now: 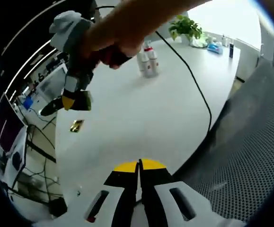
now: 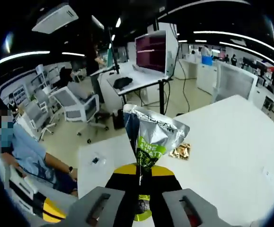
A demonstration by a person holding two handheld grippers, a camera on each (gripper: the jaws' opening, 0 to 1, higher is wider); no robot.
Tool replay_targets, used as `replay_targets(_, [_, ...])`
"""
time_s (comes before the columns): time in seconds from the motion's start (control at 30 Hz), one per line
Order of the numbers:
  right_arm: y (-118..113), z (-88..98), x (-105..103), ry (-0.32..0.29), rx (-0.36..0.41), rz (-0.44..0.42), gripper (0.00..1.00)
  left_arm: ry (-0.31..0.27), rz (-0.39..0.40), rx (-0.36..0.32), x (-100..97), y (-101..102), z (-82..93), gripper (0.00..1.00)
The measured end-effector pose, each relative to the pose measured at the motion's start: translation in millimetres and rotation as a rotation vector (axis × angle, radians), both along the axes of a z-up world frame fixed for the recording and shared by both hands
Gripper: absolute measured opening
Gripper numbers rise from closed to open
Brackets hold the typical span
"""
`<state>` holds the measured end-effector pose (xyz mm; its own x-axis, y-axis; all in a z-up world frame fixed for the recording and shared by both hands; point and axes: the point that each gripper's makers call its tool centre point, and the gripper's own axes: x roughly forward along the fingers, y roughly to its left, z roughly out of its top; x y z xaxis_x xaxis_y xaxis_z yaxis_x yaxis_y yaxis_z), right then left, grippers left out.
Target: Arrange the skincare products in the storage area until every visible bottle or jar stands upright without overlapping.
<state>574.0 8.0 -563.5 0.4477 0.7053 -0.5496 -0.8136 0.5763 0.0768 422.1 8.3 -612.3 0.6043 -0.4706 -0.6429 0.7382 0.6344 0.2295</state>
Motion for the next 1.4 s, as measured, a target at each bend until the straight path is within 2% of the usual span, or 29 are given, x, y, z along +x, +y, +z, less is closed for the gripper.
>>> replay_targets(0.03, [-10, 6.1, -10, -0.002, 0.008, -0.01, 0.0, -0.012, 0.002, -0.024, 1.1, -2, 3.7, 0.0])
replay_targets(0.1, [-31, 25.2, -30, -0.048, 0.059, -0.018, 0.0, -0.007, 0.003, -0.034, 0.9, -2, 5.0, 0.0])
replay_targets(0.2, [-55, 36.1, -66, -0.061, 0.074, -0.019, 0.0, 0.017, -0.017, -0.063, -2.7, -8, 6.1, 0.0])
replay_targets(0.27, [-68, 40.6, -88, -0.071, 0.101, -0.042, 0.0, 0.067, -0.04, -0.164, -8.4, -18, 15.1, 0.0])
replay_targets(0.3, [-73, 41.4, -98, -0.074, 0.106, -0.053, 0.0, 0.121, -0.018, -0.265, -10.5, -21, 25.8, 0.01])
replay_targets(0.33, [-77, 40.9, -106, -0.069, 0.108, -0.059, 0.0, 0.134, -0.013, -0.311, -9.9, -22, 32.5, 0.03])
replay_targets(0.37, [-80, 40.5, -111, -0.065, 0.109, -0.066, 0.0, 0.141, 0.014, -0.441, -5.6, -22, 52.4, 0.06])
replay_targets(0.43, [-84, 42.0, -125, -0.051, 0.14, -0.094, 0.0, 0.124, 0.093, -0.637, 7.8, -13, 82.1, 0.11])
replay_targets(0.47, [-84, 44.3, -132, -0.054, 0.154, -0.1, 0.0, 0.142, 0.107, -0.696, 9.7, -11, 89.2, 0.14])
replay_targets(0.5, [-84, 46.2, -136, -0.058, 0.161, -0.102, 0.0, 0.19, 0.117, -0.758, 9.4, -10, 95.0, 0.17])
replay_targets(0.6, [-80, 52.4, -146, -0.069, 0.188, -0.104, 0.0, 0.26, 0.097, -0.801, 6.1, -16, 99.0, 0.24])
replay_targets(0.63, [-78, 55.3, -149, -0.075, 0.2, -0.102, 0.0, 0.303, 0.092, -0.844, 3.7, -20, 102.3, 0.25])
replay_targets(0.73, [-75, 54.4, -152, -0.075, 0.206, -0.097, 0.0, 0.331, 0.028, -0.928, -3.4, -33, 116.9, 0.31])
replay_targets(0.77, [-73, 52.5, -154, -0.072, 0.2, -0.091, 0.0, 0.343, 0.007, -0.977, -6.3, -38, 125.1, 0.33])
replay_targets(0.83, [-71, 51.6, -156, -0.078, 0.184, -0.078, 0.0, 0.369, 0.001, -1.056, -9.9, -44, 134.3, 0.35])
replay_targets(0.93, [-64, 53.2, -161, -0.094, 0.168, -0.046, 0.0, 0.416, 0.017, -1.158, -9.8, -47, 139.1, 0.35])
replay_targets(1.03, [-54, 55.0, -171, -0.136, 0.133, 0.031, 0.0, 0.421, 0.039, -1.202, -6.6, -47, 140.0, 0.32])
replay_targets(1.1, [-49, 51.7, -178, -0.153, 0.081, 0.078, 0.0, 0.445, 0.038, -1.217, -7.4, -49, 140.1, 0.23])
replay_targets(1.13, [-46, 54.3, -179, -0.178, 0.081, 0.078, 0.0, 0.463, 0.056, -1.196, -7.3, -49, 134.9, 0.18])
replay_targets(1.17, [-46, 53.8, -180, -0.178, 0.072, 0.082, 0.0, 0.468, 0.069, -1.177, -6.6, -46, 130.3, 0.15])
replay_targets(1.2, [-47, 52.0, -180, -0.176, 0.061, 0.078, 0.01, 0.494, 0.057, -1.211, -7.3, -47, 134.1, 0.14])
replay_targets(1.27, [-47, 53.5, -179, -0.17, 0.074, 0.078, 0.02, 0.508, 0.059, -1.224, -8.4, -46, 134.0, 0.13])
replay_targets(1.3, [-47, 53.4, -181, -0.152, 0.086, 0.074, 0.03, 0.511, 0.057, -1.224, -9.3, -47, 134.6, 0.12])
replay_targets(1.4, [-50, 52.8, -184, -0.151, 0.089, 0.07, 0.09, 0.511, 0.019, -1.216, -14.1, -49, 136.8, 0.1])
